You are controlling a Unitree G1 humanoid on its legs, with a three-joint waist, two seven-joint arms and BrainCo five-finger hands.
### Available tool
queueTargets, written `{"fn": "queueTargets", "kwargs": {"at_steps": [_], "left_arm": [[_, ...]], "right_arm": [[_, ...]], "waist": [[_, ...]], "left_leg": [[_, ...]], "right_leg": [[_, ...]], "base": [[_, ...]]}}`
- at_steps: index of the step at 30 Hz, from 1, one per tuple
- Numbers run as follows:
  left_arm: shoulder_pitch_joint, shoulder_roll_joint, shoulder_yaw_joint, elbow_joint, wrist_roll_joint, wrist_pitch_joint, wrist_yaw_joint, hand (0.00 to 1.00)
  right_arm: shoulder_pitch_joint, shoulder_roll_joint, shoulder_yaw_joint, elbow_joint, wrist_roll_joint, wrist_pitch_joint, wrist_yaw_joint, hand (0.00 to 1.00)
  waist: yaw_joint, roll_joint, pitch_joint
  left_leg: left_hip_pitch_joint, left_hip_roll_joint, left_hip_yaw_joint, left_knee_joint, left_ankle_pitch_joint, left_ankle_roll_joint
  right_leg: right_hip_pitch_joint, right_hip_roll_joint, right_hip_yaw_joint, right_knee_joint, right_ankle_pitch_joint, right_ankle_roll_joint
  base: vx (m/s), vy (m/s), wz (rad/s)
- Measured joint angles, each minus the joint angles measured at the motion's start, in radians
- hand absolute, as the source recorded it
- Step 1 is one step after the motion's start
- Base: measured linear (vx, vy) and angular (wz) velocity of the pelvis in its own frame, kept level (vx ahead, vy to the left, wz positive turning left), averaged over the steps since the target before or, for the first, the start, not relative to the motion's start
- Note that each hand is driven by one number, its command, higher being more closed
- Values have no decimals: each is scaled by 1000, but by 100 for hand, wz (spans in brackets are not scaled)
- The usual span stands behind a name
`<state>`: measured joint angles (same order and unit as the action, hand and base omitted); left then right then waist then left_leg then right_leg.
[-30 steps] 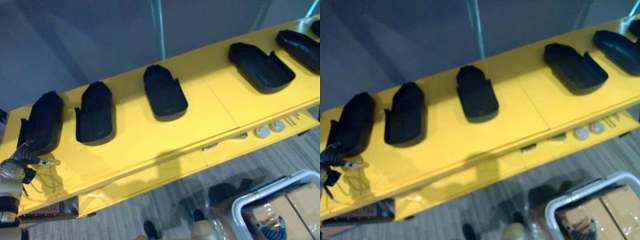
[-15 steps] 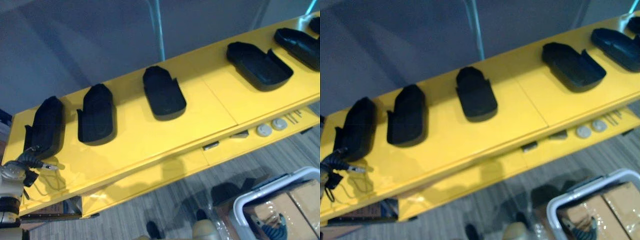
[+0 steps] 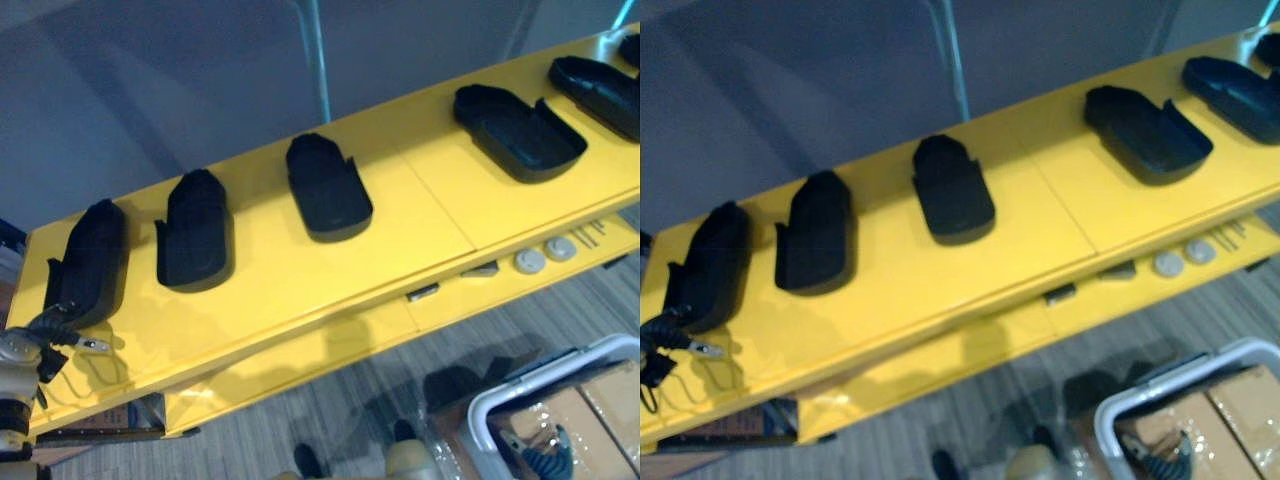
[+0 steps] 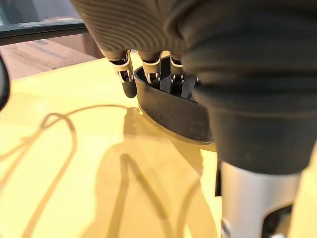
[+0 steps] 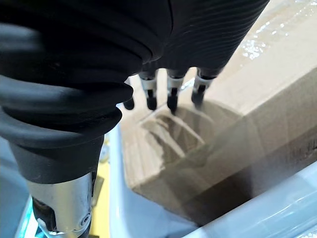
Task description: Walk over and take plastic housings, then place them on the shelf
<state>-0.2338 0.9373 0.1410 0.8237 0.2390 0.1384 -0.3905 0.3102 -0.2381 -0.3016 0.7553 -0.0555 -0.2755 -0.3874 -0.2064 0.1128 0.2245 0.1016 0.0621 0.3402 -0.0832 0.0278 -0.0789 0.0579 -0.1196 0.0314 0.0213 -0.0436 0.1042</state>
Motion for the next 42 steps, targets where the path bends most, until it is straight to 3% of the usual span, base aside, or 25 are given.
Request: {"fn": "queueTargets", "kwargs": {"at_steps": [5, 9, 10, 11, 13, 16, 17, 20, 23, 27, 28, 34, 38, 42], "left_arm": [[44, 0, 4, 24, 4, 16, -48, 0], [72, 0, 4, 44, -24, 17, 38, 0], [75, -1, 5, 58, -58, 15, 130, 0], [73, -1, 6, 62, -77, 14, 172, 0], [45, -5, 34, 62, -130, -15, 412, 0], [-13, -16, 98, 35, -161, -64, 650, 0], [-36, -39, 127, -32, -160, -94, 797, 0], [-83, -85, 129, -145, -153, -141, 984, 0], [-115, -107, 129, -205, -154, -193, 1077, 0], [-124, -150, 129, -328, -155, -257, 1118, 0], [-116, -171, 129, -391, -156, -272, 1118, 100], [10, -286, 158, -667, -196, -313, 1087, 100], [134, -394, 222, -764, -249, -351, 1079, 100], [271, -496, 286, -835, -272, -383, 1088, 100]], "right_arm": [[1, -10, 2, 0, -9, 2, 3, 0], [1, -18, 2, 1, -17, 8, 19, 0], [2, -18, 2, 4, -18, 8, 19, 0], [2, -18, 2, 5, -18, 8, 19, 0], [2, -13, 2, 24, -18, -3, 17, 0], [4, 3, 1, 32, -16, -18, 15, 0], [6, 19, 1, 39, -16, -34, 12, 0], [9, 50, 0, 41, -8, -46, -10, 0], [10, 64, 0, 41, 9, -54, -29, 0], [12, 91, 1, 39, 16, -52, -51, 0], [15, 97, 3, 39, 21, -51, -51, 0], [25, 139, 22, 38, 33, -50, -52, 0], [37, 146, 22, 38, 31, -48, -59, 0], [41, 161, 21, 39, 31, -42, -74, 0]], "waist": [[-5, 4, -3], [-5, 4, -9], [-5, 2, -10], [-5, 2, -10], [0, -5, -14], [3, -15, -19], [5, -19, -22], [11, -22, -24], [11, -23, -24], [28, -28, -27], [33, -32, -30], [47, -52, -69], [79, -52, -81], [121, -73, -104]], "left_leg": [[0, 0, 2, 0, 0, 0], [1, 0, 2, 0, 0, 0], [0, 1, 2, 0, 0, 0], [0, 0, 2, 0, 0, 0], [-1, 0, 0, 0, 0, 0], [-1, 0, -4, 0, 0, 0], [-1, -1, -6, 0, 0, 0], [-3, -3, -12, 0, 0, 0], [-3, -3, -15, 0, 0, 0], [-3, -2, -18, -1, 1, 0], [-2, -2, -19, -1, 1, 1], [5, -3, -30, -5, 1, 1], [13, -3, -41, -6, 1, 1], [15, -5, -86, -6, 3, -1]], "right_leg": [[0, 0, 1, -3, 1, 2], [2, 0, 1, -6, 2, 3], [2, 1, 1, -7, 3, 3], [3, 0, 1, -7, 4, 3], [4, 0, 0, -10, 5, 4], [7, 0, -3, -12, 6, 4], [8, -1, -4, -12, 6, 4], [10, -2, -7, -14, 6, 4], [12, -1, -10, -15, 5, 4], [14, -1, -12, -15, 5, 4], [16, -1, -13, -15, 5, 3], [31, -3, -28, -20, 2, -1], [49, -4, -40, -26, 2, -3], [83, -5, -89, -38, -8, -11]], "base": [[0, 0, 0], [0, 0, 0], [0, 0, 0], [0, 0, 0], [0, 0, 0], [-3, -1, 4], [3, 4, 4], [4, 3, 3], [6, -2, 2], [6, -2, 2], [0, 0, 0], [-1, -3, 5], [-6, -7, 9], [2, -19, 28]]}}
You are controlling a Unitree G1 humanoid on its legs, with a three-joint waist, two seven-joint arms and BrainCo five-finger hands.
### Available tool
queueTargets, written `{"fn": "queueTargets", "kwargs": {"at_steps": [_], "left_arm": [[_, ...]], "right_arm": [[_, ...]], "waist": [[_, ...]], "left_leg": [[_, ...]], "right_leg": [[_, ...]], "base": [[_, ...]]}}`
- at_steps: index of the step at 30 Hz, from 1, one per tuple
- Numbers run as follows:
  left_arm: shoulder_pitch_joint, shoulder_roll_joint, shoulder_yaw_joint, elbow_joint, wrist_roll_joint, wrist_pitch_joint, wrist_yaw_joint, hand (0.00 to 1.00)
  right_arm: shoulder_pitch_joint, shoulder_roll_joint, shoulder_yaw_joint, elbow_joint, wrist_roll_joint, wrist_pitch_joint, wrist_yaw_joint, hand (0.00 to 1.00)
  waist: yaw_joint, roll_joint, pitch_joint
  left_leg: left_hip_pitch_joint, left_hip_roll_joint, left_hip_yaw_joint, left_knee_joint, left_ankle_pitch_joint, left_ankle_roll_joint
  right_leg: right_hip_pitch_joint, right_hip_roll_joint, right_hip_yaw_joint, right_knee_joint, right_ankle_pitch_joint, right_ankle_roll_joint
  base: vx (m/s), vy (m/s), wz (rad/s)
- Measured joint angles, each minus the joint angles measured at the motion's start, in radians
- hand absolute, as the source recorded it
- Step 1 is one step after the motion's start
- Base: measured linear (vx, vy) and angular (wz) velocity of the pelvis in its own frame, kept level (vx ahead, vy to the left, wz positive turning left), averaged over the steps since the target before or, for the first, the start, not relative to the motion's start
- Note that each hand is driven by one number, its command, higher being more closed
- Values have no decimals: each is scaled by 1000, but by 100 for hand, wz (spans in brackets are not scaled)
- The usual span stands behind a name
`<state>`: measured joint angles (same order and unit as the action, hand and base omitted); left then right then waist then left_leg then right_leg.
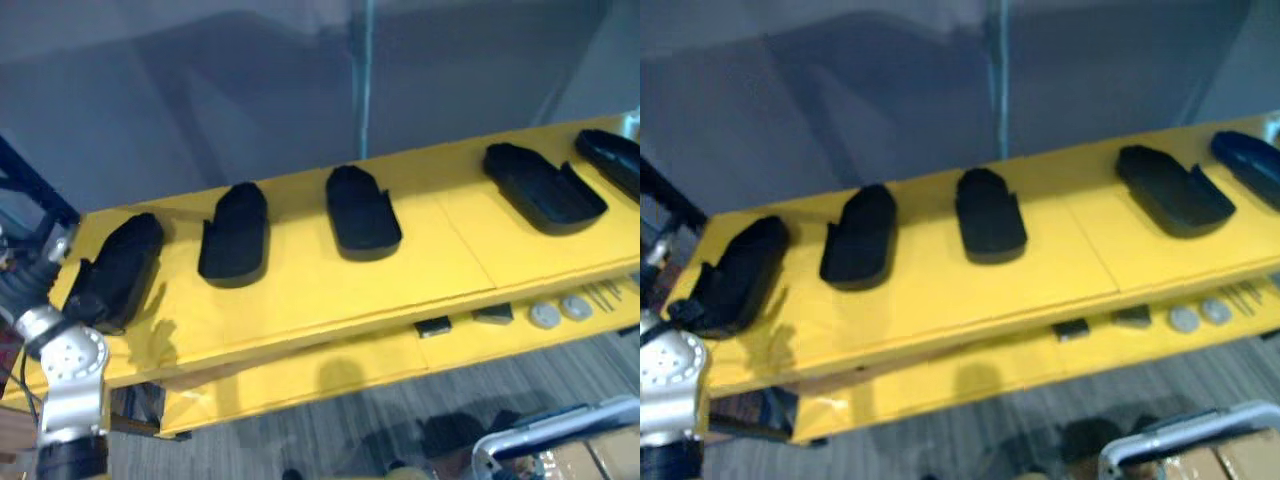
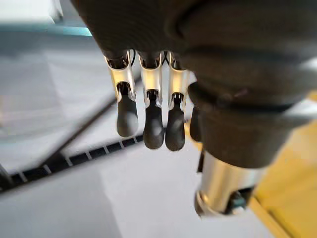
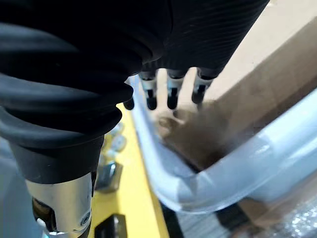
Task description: Walk over and take plastic housings, then place them on the shelf
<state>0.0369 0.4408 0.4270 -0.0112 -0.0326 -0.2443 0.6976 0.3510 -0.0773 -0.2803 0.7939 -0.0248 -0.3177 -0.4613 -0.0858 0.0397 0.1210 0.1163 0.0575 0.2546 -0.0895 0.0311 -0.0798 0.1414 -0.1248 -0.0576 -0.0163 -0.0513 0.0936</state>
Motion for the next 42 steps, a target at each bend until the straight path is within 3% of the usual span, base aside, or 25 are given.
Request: {"fn": "queueTargets", "kwargs": {"at_steps": [5, 6, 12, 16, 28, 37, 42], "left_arm": [[122, -110, 35, -9, -17, -19, 45, 100], [144, -140, 36, -9, -48, -33, 71, 0], [200, -249, 43, -4, -83, -93, 198, 0], [196, -259, 32, 5, -91, -125, 212, 0], [107, -263, 32, 94, -118, -147, 329, 0], [35, -250, 44, 211, -124, -147, 387, 0], [-8, -227, 44, 241, -125, -146, 388, 0]], "right_arm": [[-8, 7, 2, 1, 0, 0, -4, 0], [-7, 7, 3, 5, 1, 1, -8, 0], [-22, 13, 11, 27, 1, 16, -22, 0], [-25, 14, 44, 39, 2, 17, -24, 0], [-23, 28, 48, 63, 0, 17, -24, 0], [-16, 28, 48, 62, -24, 17, -22, 0], [-10, 28, 48, 57, -30, 19, -20, 0]], "waist": [[45, -22, -29], [49, -29, -32], [73, -44, -36], [71, -55, -36], [55, -88, -34], [20, -84, -31], [17, -74, -18]], "left_leg": [[-13, -5, -37, 0, 2, 1], [-14, -8, -52, 0, 2, 1], [-13, -10, -76, 0, 2, 1], [-12, -9, -82, 0, 2, 0], [-9, -8, -78, 0, 2, -1], [-11, 3, -51, 0, -4, -9], [-2, 5, -36, 0, -10, -12]], "right_leg": [[9, -4, -39, 1, -12, 0], [22, -5, -55, -4, -14, -1], [39, -6, -80, -9, -21, -7], [44, -4, -85, -9, -23, -7], [50, -3, -88, -11, -24, -7], [34, 4, -66, -13, -24, -7], [33, 6, -49, -13, -24, -7]], "base": [[18, -12, 27], [29, -5, 28], [24, -10, 14], [4, -5, 3], [0, 0, 0], [9, -5, -8], [21, -3, -9]]}}
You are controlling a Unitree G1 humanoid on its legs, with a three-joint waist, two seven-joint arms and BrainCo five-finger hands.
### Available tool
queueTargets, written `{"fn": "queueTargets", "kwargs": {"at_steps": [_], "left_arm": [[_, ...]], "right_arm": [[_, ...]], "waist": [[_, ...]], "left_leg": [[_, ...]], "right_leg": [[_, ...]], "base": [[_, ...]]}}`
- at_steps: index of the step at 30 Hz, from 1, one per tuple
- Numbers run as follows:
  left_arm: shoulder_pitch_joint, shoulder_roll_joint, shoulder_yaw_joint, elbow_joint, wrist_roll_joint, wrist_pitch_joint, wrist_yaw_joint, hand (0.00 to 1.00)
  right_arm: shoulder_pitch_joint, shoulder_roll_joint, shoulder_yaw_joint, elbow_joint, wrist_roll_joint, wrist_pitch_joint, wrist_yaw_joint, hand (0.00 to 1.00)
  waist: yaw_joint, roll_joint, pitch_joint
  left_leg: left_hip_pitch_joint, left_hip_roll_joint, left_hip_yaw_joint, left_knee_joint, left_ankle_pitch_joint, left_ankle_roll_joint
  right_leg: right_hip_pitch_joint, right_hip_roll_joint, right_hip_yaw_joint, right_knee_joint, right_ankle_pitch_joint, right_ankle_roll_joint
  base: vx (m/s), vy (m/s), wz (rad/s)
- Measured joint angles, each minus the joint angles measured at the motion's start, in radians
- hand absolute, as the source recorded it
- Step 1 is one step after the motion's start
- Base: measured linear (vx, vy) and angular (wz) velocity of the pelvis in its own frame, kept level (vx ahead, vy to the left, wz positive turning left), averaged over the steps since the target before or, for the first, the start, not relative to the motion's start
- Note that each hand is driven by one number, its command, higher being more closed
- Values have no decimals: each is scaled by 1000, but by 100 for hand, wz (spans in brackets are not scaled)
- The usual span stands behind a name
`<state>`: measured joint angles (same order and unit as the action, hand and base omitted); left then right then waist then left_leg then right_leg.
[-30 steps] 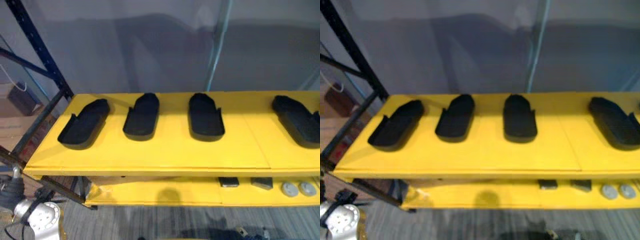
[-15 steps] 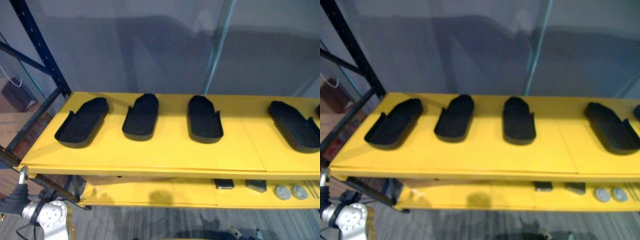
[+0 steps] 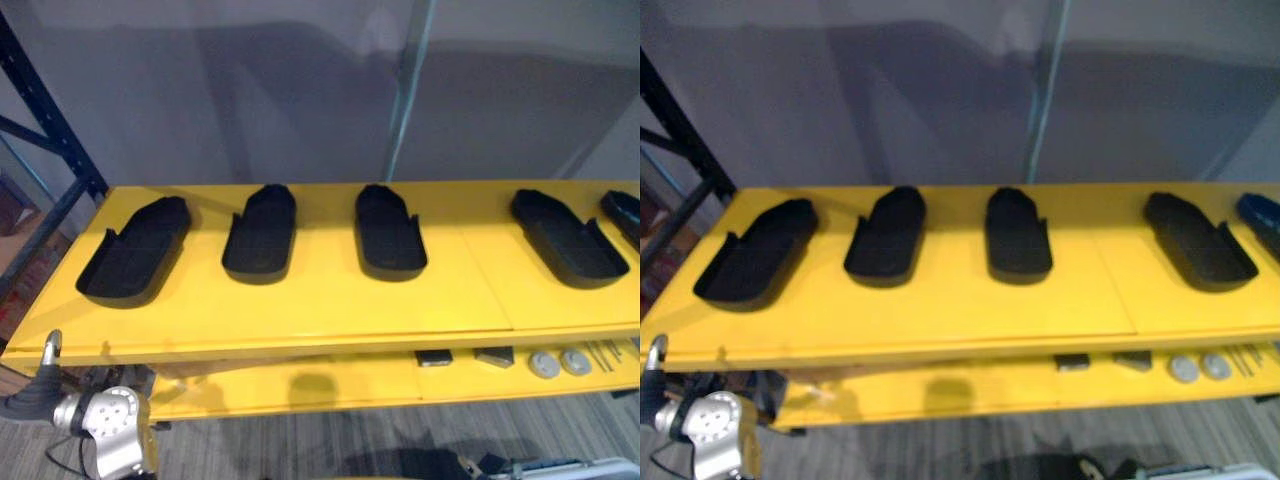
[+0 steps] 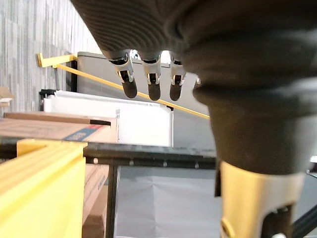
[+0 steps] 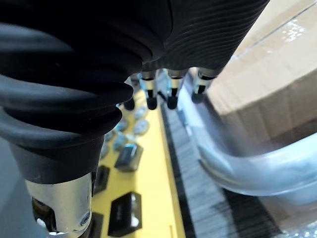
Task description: Walk over and take plastic housings, then place them on the shelf
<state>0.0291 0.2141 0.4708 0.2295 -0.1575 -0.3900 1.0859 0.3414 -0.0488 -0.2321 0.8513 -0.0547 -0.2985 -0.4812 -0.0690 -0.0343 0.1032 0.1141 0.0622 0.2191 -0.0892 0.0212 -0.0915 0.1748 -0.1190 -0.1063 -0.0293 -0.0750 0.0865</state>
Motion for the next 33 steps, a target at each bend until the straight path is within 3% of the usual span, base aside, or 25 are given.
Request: {"fn": "queueTargets", "kwargs": {"at_steps": [8, 18, 24, 33], "left_arm": [[-62, 61, 29, 41, -3, 1, -4, 0], [-145, 171, 28, 232, -102, 29, -43, 0], [-212, 185, 27, 304, -151, 30, -48, 0], [-306, 265, 15, 393, -188, 52, -70, 0]], "right_arm": [[6, -2, 0, -12, -1, 3, 2, 0], [7, -9, 1, -20, -8, 24, 1, 0], [7, -14, 1, -22, -7, 36, -1, 0], [6, -17, 47, -50, -7, 37, -4, 0]], "waist": [[-10, 13, 27], [-25, 12, 59], [-27, 12, 92], [-27, 4, 133]], "left_leg": [[4, 0, 7, 0, -3, 1], [0, 0, 34, 1, -7, 3], [-14, 0, 38, 5, -6, 3], [-45, 0, 59, 7, -10, 8]], "right_leg": [[-1, 0, 7, 1, 0, 0], [-25, -1, 35, 9, 1, 1], [-51, 0, 50, 19, 1, 1], [-106, 0, 76, 54, 2, 0]], "base": [[1, -1, -2], [-1, 6, -7], [6, 3, -4], [6, 11, -6]]}}
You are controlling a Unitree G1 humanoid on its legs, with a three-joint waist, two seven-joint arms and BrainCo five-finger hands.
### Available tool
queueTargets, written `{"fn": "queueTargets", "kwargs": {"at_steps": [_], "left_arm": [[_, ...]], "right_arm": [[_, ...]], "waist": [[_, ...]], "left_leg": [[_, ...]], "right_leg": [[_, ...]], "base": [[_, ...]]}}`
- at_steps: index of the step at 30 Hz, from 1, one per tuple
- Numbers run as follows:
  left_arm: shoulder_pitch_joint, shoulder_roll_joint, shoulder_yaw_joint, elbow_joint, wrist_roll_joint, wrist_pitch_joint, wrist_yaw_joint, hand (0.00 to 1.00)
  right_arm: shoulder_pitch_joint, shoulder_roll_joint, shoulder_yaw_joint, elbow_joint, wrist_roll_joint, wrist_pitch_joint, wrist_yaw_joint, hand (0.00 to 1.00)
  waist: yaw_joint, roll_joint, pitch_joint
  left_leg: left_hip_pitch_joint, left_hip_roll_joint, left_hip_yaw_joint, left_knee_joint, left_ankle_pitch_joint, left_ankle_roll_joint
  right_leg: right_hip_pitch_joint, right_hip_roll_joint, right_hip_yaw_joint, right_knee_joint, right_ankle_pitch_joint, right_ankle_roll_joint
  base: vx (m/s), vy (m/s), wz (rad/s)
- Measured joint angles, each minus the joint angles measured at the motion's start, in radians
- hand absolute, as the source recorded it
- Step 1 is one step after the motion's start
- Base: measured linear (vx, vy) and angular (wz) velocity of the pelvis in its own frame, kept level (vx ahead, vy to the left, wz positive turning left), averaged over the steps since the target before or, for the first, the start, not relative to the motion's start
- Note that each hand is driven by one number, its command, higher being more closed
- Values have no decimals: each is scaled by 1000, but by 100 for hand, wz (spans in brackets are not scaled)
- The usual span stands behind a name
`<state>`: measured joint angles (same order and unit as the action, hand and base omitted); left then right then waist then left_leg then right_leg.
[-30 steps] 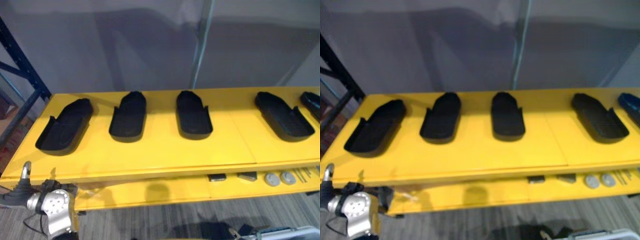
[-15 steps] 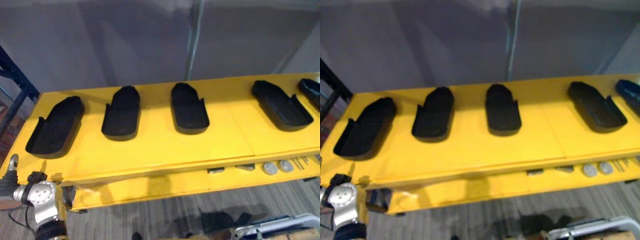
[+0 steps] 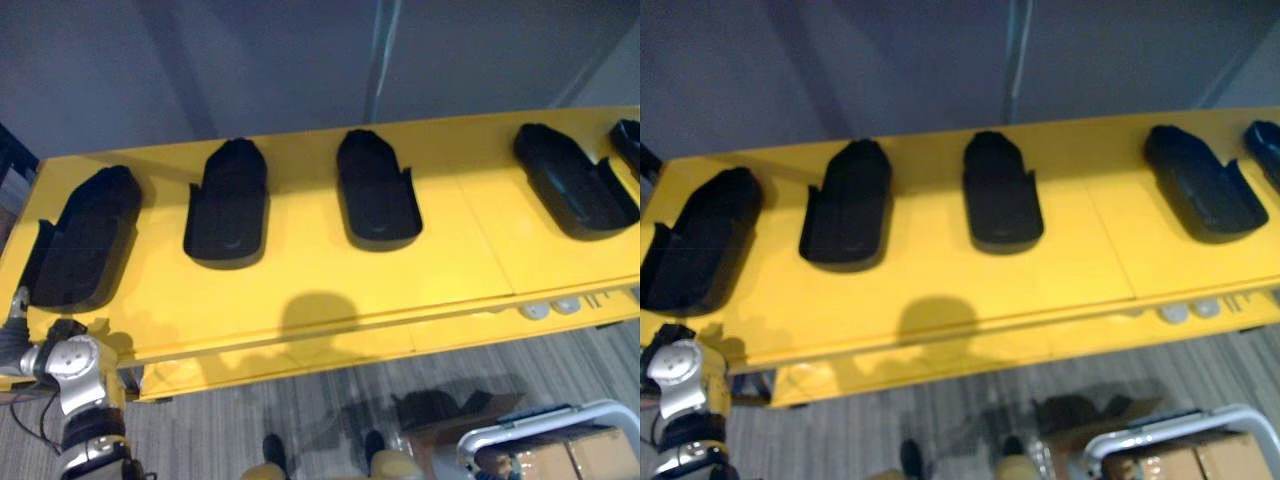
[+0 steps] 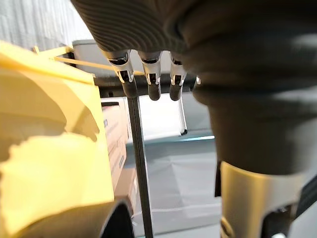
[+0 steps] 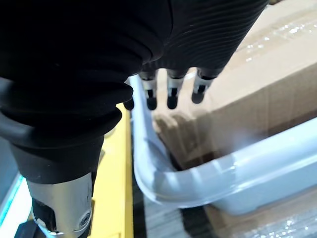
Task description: Walk over and take plastic housings, then place them on the shelf
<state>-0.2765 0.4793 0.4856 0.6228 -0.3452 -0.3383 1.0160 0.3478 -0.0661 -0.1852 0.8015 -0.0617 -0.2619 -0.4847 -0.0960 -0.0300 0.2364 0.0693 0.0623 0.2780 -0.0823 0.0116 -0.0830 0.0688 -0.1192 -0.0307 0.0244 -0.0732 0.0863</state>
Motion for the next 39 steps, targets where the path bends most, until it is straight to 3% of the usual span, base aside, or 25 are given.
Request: {"fn": "queueTargets", "kwargs": {"at_steps": [5, 11, 18, 27, 39], "left_arm": [[-43, 37, -35, 37, -16, 14, -17, 0], [-82, 67, -41, 77, -49, 20, -23, 0], [-129, 79, -68, 109, -49, 41, -51, 0], [-177, 119, -68, 127, -50, 49, -60, 0], [-198, 125, -68, 135, -50, 49, -59, 0]], "right_arm": [[0, 0, 2, -2, 2, -1, 0, 0], [-1, 1, 16, -2, 10, -4, 0, 0], [-7, 0, 16, -10, 10, -6, 0, 0], [-22, 0, 16, -15, 10, -18, 0, 0], [-23, -1, 16, -32, 9, -18, 0, 0]], "waist": [[-1, -15, 40], [-2, -13, 51], [-4, 5, 80], [-5, 9, 116], [-5, 20, 130]], "left_leg": [[-29, 4, 9, 73, -36, 8], [-88, 20, 14, 171, -79, 10], [-136, 36, 13, 240, -101, 10], [-182, 62, 13, 335, -147, 13], [-227, 71, 11, 368, -152, 18]], "right_leg": [[-18, -6, 8, 29, 0, 0], [-47, -4, 19, 44, 0, -1], [-74, 2, 28, 56, 0, 1], [-87, 14, 35, 69, 3, 4], [-129, 19, 40, 93, 3, 4]], "base": [[-24, 21, -8], [-41, 0, -6], [-46, -7, -2], [-12, 4, -2], [-7, 1, -1]]}}
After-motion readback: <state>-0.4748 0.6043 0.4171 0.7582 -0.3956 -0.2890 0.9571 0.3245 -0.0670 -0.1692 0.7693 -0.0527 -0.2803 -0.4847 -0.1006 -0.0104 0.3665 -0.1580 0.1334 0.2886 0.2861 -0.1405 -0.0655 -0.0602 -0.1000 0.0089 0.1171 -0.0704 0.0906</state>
